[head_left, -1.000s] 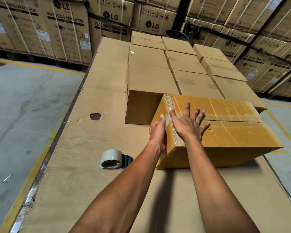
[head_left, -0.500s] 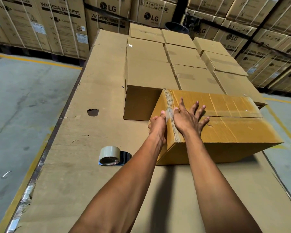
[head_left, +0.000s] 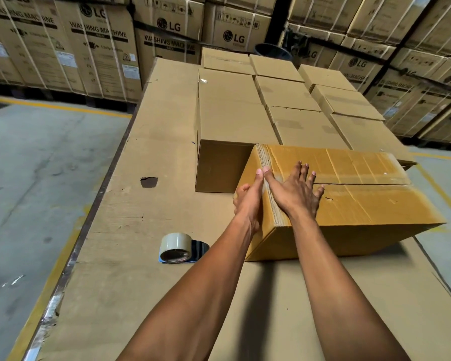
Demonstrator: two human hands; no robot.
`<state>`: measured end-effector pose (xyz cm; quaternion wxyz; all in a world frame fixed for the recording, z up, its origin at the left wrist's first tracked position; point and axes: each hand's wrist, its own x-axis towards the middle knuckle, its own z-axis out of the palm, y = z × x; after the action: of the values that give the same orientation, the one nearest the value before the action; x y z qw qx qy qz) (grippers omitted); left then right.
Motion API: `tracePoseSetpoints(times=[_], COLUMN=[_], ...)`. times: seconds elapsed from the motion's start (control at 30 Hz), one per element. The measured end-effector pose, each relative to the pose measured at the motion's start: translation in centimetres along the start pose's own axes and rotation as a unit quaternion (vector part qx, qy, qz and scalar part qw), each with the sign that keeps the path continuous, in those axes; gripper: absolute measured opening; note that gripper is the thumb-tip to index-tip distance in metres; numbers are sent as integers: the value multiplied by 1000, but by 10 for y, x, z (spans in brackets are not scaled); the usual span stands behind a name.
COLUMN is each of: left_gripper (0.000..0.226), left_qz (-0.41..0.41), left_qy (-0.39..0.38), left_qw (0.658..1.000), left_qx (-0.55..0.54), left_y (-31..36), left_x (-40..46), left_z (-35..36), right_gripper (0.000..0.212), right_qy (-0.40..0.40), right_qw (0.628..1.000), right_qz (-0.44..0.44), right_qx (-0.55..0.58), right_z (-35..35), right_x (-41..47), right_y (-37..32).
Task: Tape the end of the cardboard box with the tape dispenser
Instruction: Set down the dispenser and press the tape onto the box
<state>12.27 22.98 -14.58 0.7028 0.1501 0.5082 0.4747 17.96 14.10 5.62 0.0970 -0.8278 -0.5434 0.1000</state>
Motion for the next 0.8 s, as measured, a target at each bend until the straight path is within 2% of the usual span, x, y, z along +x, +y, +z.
tracePoseSetpoints(times=[0.03, 0.13, 0.27, 0.4, 0.5, 0.53, 0.6, 0.63, 0.67, 0.73, 0.8], left_gripper=[97, 87, 45, 5, 10, 20, 69, 87, 93, 93, 96], left_qz=[5, -3, 24, 12, 11, 5, -18, -21, -18, -31, -22], left_qy=[-2, -7, 12, 41, 54, 37, -8, -8, 6, 13, 24], left_qw=[1000, 999, 999, 999, 998, 999, 999, 999, 999, 998, 998], left_qx=[-7, -33, -41, -25, -32, -37, -37, -25, -30, -47, -52], left_y=[-3, 22, 41, 44, 49, 51, 52, 39, 18, 0, 11], left_x=[6, -50, -96, -106, -111, -112, -106, -83, -53, -20, -33], left_z=[0, -3, -2, -3, -8, -8, -5, -4, -3, 0, -1], right_gripper=[109, 83, 63, 62, 66, 76, 103, 113, 117, 112, 98], right_qy=[-2, -8, -12, 1, 1, -2, -7, -5, -2, -4, -11], right_qw=[1000, 1000, 999, 999, 1000, 1000, 1000, 1000, 1000, 1000, 1000], right_qz=[-3, -8, -22, -32, -19, -16, -12, -12, -14, -20, -25], right_qx=[-4, -13, -30, -31, -7, 1, 11, 11, 8, -1, 1], right_z=[0, 1, 2, 0, 0, -1, -2, -2, -2, -1, -1], right_x=[1, 5, 7, 8, 7, 5, 1, 0, -1, -1, 2], right_y=[0, 0, -1, -1, 0, 0, -1, -1, -2, -1, -1])
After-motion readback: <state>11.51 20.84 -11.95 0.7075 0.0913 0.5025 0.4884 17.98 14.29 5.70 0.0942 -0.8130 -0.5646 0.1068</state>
